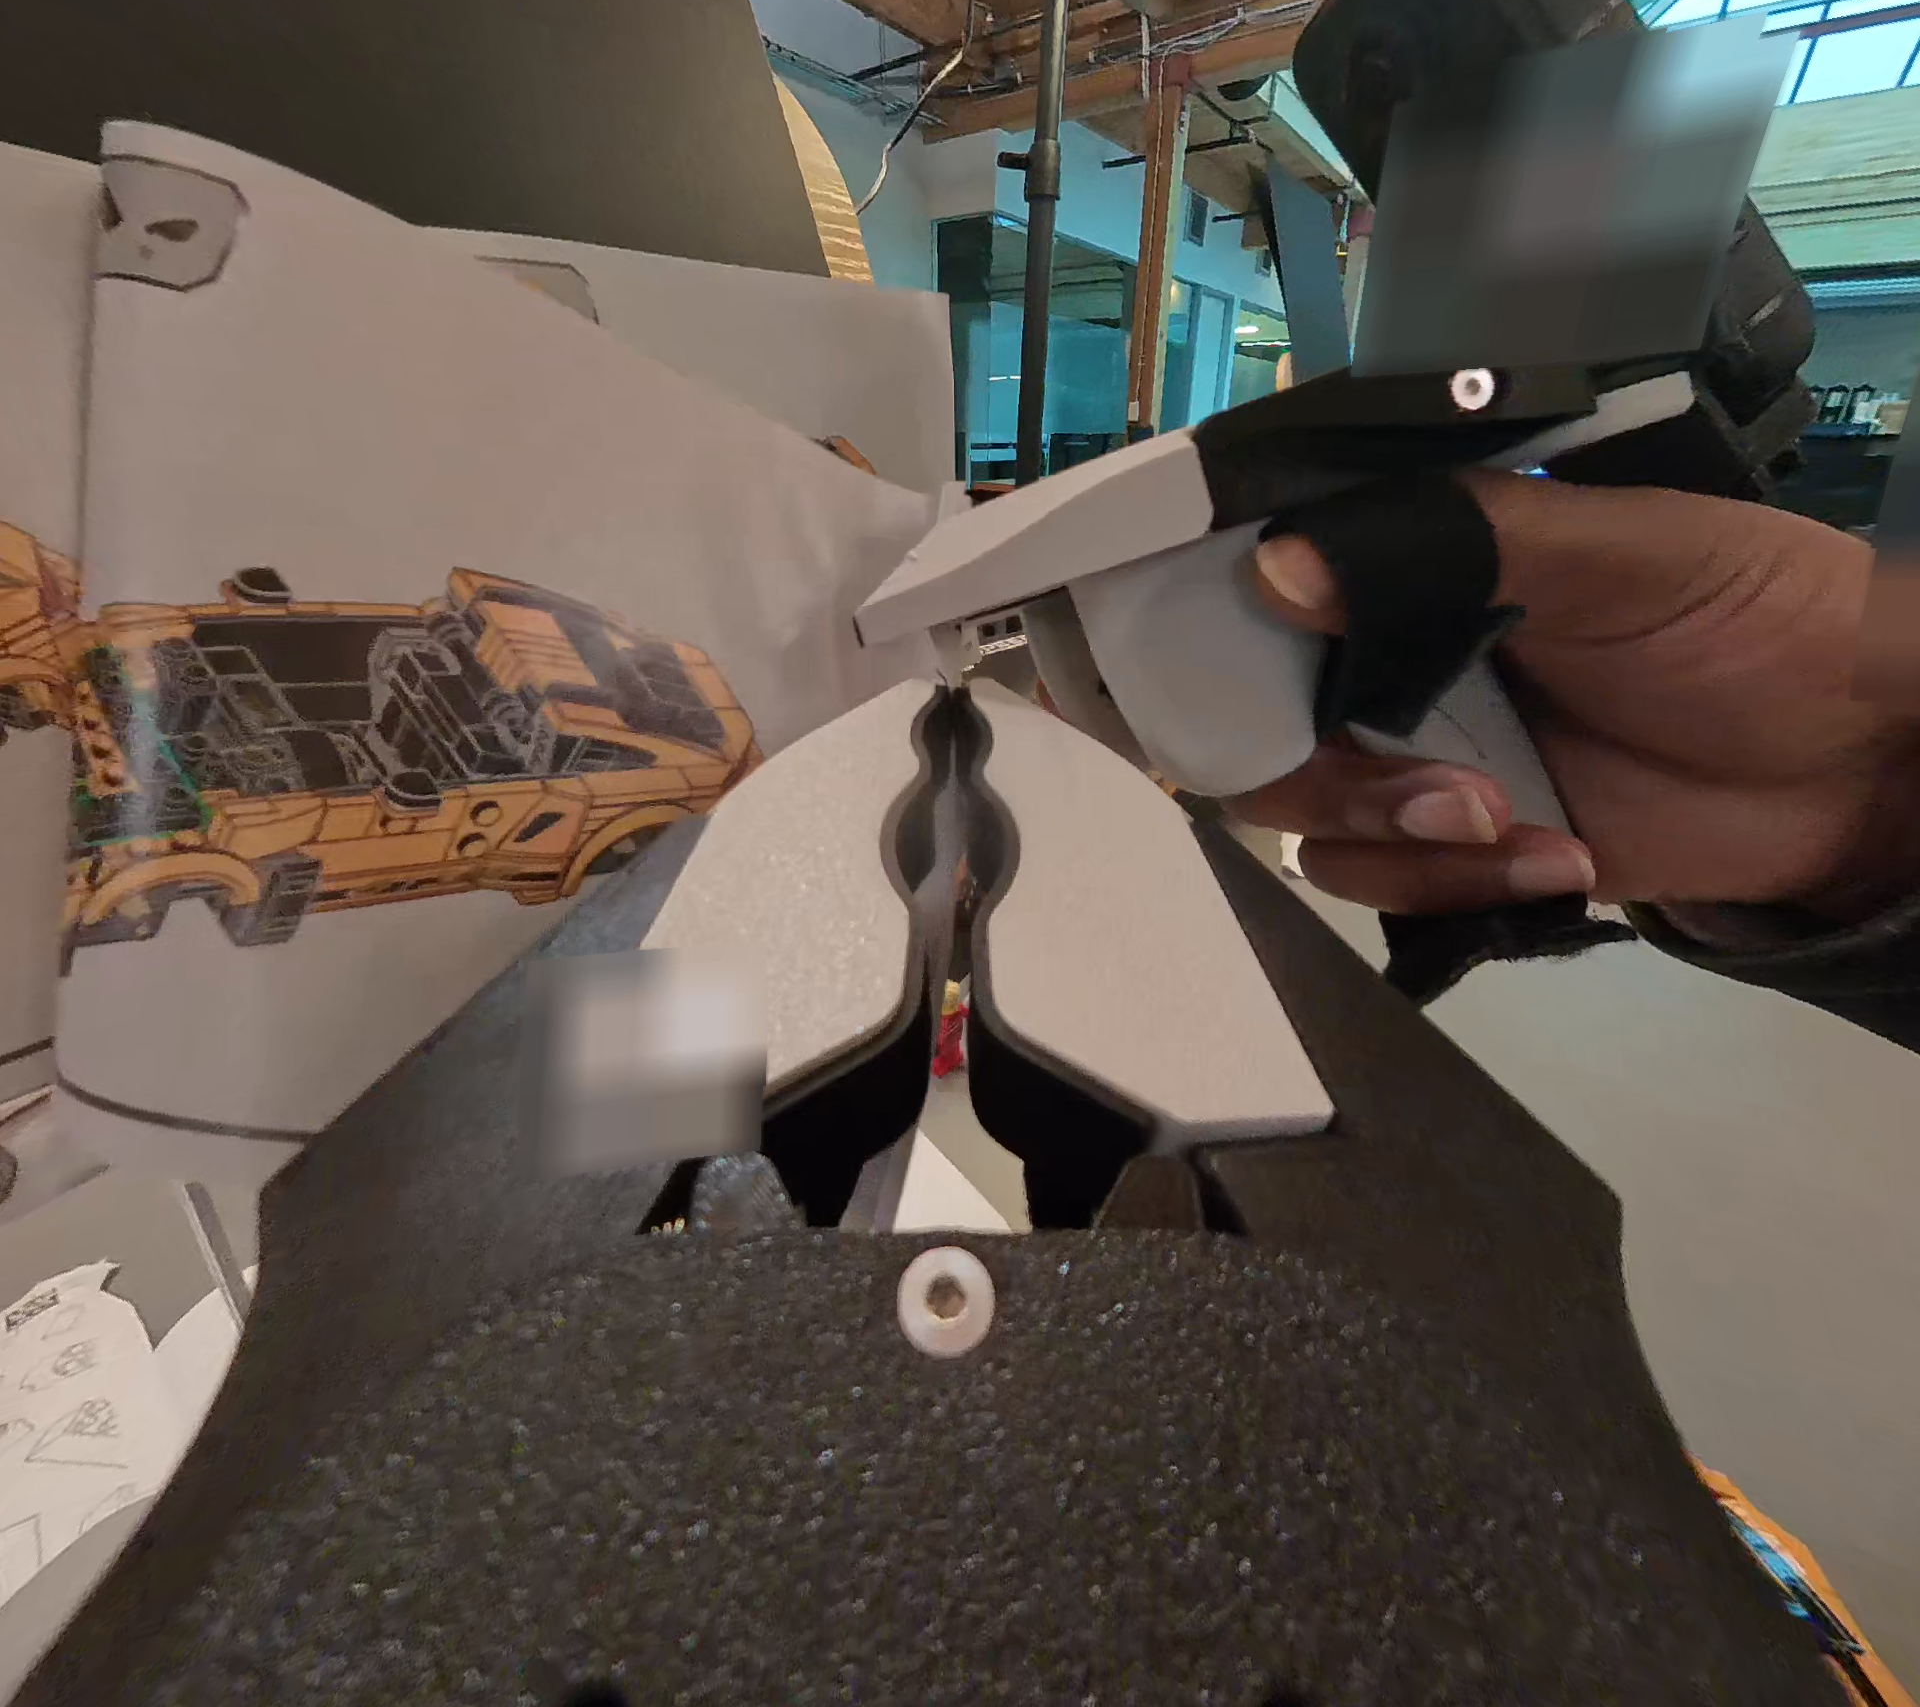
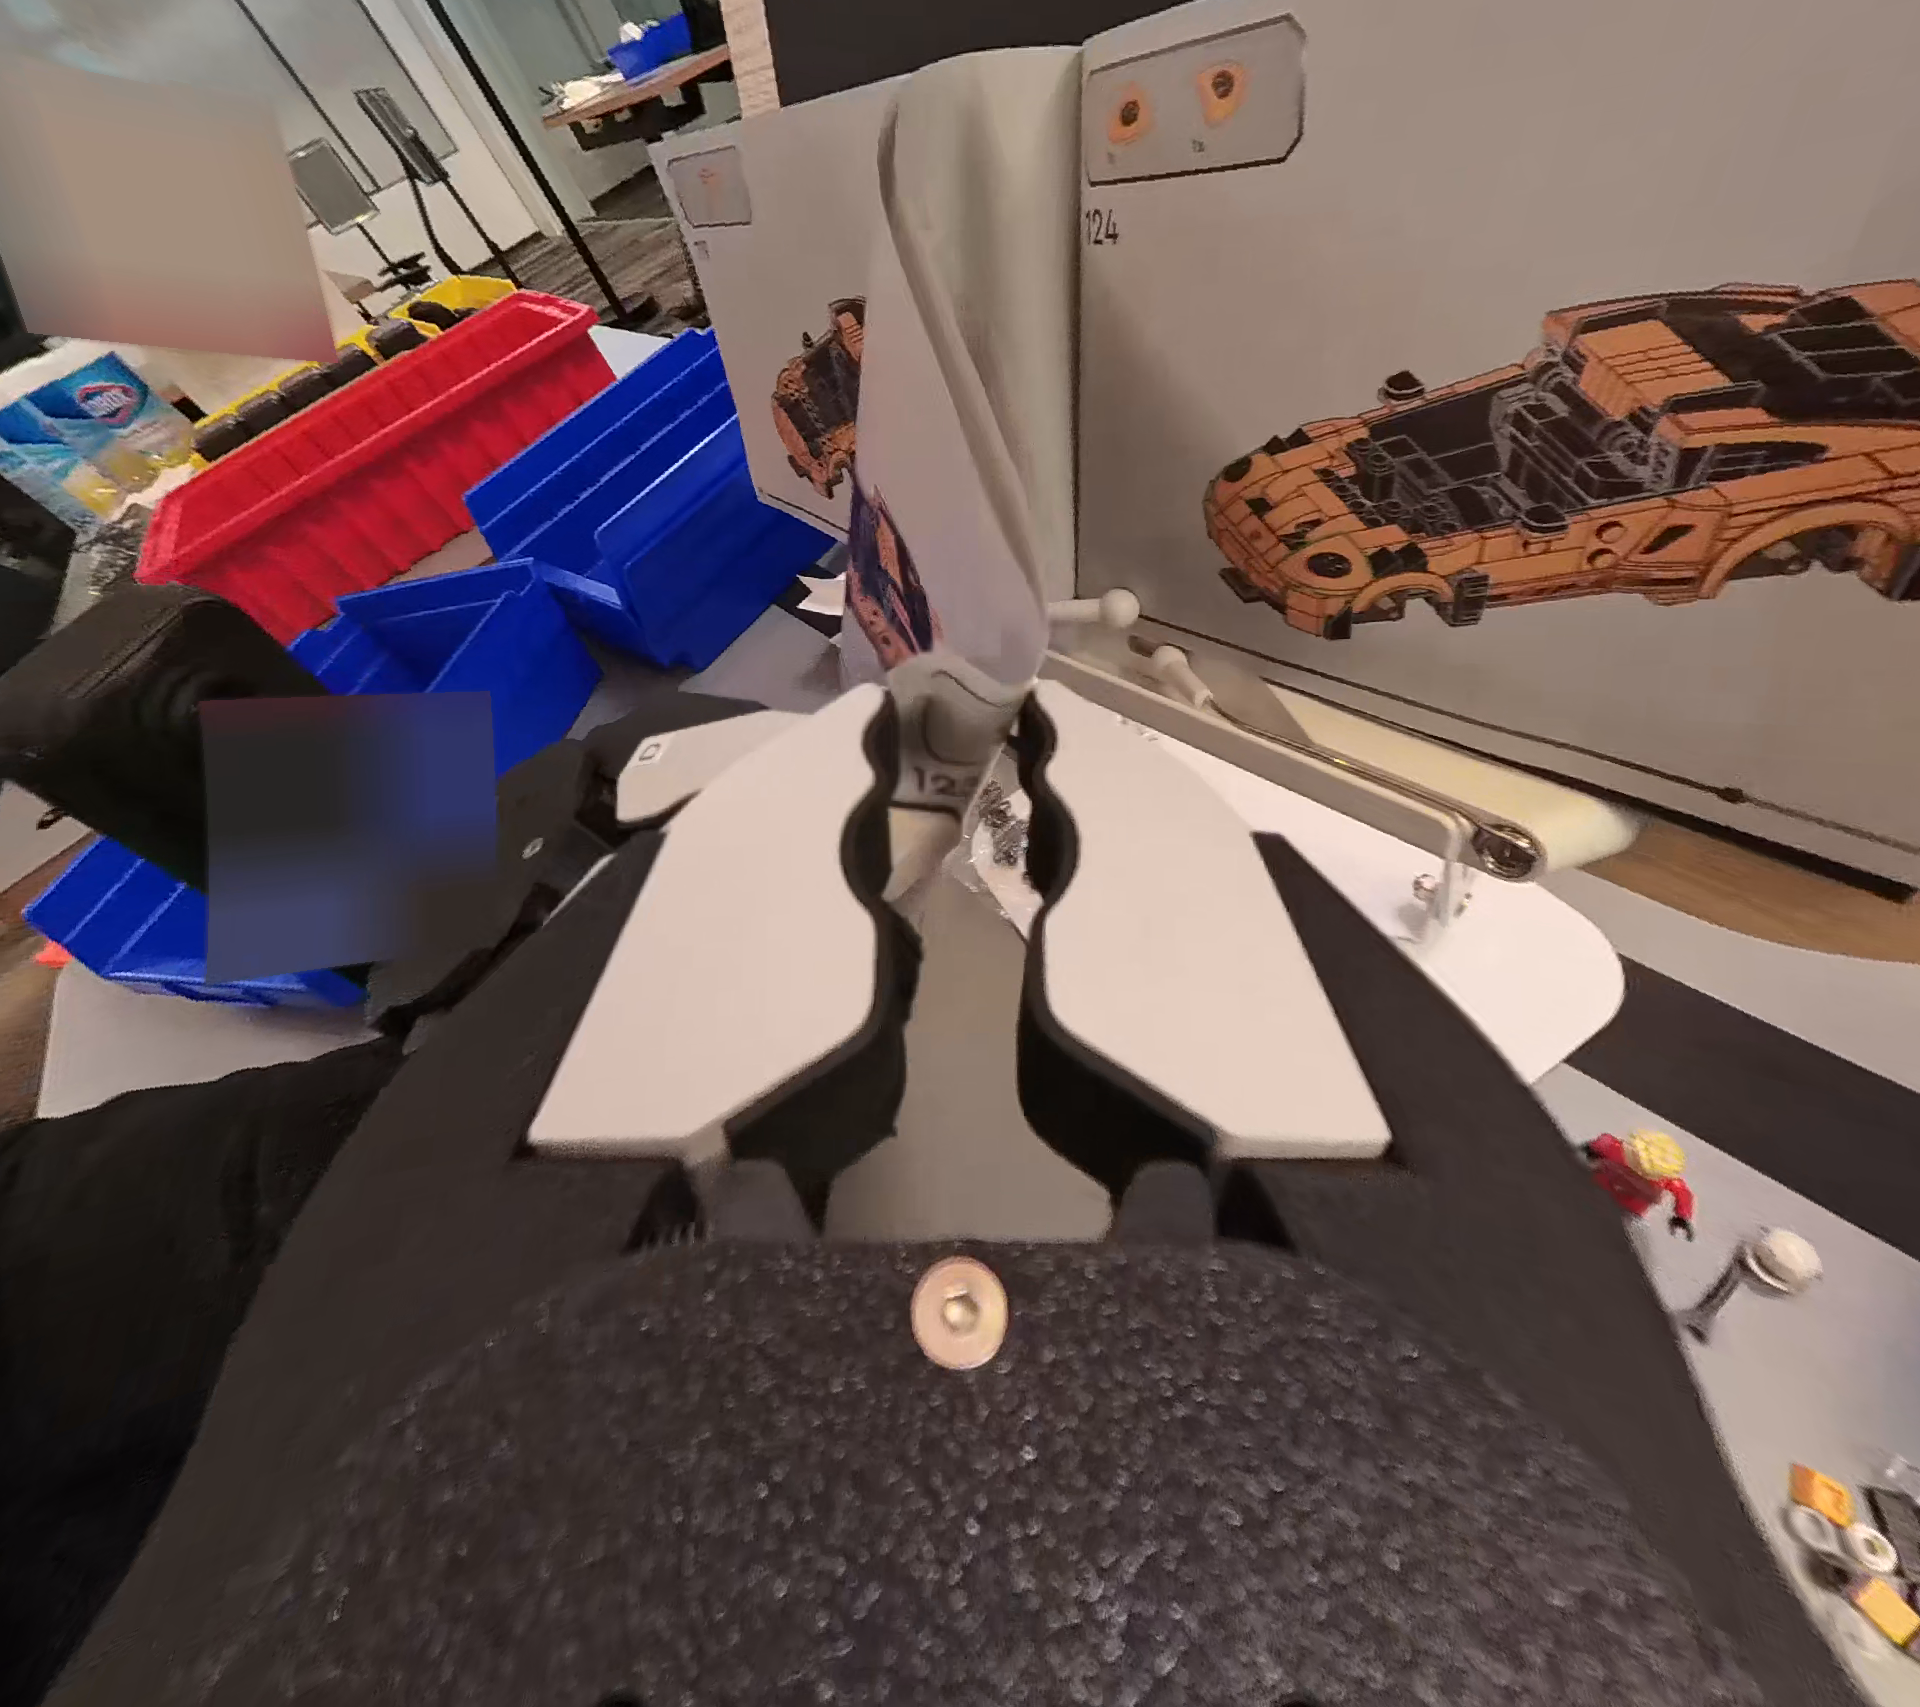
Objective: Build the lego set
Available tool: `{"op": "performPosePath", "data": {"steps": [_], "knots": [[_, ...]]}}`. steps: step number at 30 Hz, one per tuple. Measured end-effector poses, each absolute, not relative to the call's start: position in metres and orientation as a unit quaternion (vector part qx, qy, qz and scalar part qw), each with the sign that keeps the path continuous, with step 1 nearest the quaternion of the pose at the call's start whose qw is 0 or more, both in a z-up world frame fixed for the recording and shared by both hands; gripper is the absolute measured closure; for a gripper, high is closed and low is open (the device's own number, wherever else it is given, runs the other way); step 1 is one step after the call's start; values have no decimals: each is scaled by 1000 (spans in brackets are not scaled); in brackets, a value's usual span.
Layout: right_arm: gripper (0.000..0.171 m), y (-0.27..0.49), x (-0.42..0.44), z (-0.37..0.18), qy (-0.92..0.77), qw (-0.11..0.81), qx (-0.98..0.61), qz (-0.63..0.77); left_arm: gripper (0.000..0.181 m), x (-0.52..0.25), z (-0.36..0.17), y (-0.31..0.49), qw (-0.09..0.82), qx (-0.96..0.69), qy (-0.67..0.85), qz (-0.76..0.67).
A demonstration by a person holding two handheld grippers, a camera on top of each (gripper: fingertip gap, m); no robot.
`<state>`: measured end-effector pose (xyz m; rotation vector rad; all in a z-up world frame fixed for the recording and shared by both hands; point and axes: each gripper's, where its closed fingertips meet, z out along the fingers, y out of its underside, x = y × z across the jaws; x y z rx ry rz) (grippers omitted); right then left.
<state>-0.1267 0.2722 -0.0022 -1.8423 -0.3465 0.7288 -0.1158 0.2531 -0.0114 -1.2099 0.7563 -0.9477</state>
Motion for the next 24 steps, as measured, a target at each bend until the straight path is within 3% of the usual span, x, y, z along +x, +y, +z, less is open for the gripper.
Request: {"op": "performPosePath", "data": {"steps": [8, 24], "knots": [[170, 280, -107, 13, -157, 560, -772, 257, 179, -116, -9, 239, 666, -512, 347, -417], [171, 298, -61, 27, -157, 572, -784, 181, 181, -116, -16, 236, 665, -514, 352, -412]]}}
